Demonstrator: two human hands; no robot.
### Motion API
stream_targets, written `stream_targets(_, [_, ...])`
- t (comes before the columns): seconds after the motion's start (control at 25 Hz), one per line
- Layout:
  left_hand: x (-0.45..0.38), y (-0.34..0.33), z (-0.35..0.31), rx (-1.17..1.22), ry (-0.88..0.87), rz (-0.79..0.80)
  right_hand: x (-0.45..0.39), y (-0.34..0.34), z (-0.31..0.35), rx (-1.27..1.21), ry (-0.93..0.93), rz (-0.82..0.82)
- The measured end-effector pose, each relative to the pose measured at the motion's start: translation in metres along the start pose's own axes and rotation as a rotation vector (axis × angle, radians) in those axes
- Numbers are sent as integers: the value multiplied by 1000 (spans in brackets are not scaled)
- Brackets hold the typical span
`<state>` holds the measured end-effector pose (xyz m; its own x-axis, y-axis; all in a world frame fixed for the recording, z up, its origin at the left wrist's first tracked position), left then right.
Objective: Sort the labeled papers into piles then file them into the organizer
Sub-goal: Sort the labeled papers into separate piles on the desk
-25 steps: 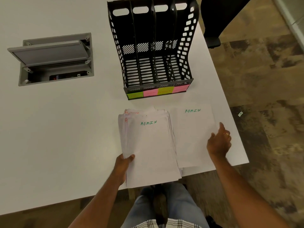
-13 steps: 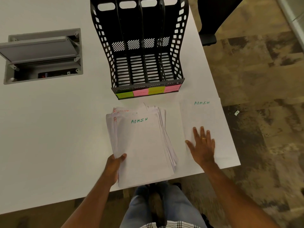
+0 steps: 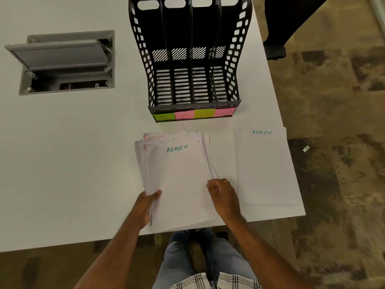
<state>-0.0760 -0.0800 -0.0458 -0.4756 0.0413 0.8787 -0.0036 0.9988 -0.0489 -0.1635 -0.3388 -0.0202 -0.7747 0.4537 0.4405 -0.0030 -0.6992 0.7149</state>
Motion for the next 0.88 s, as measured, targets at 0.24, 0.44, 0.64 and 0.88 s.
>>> stream_targets(0.24, [-2,-1,-1,-24,0,1,-8,-14,6,43,-186,127])
stream_targets(0.44, [-7,-7,-1,-14,-20,15,-24,16,0,-77,-239,-49])
stream_targets(0.64, [-12,-8,-2,12,-54,-13,-45,98,-76,-21,-259,-475])
stream_targets(0.88, [-20,-6,1,-58,-84,-52,-53,124,-145,68,-348,-543])
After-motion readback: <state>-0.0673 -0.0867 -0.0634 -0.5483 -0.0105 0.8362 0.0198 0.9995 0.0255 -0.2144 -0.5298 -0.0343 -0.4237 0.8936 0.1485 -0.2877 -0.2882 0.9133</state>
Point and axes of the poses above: each hand's wrist, its own x-axis away from the middle knuckle, its own y-axis out of the back of the hand, z = x × y, the point moved 2 cm from there along -x, towards the middle knuckle, and after that the axes turned 8 degrees about x, right-handed, at the moved point
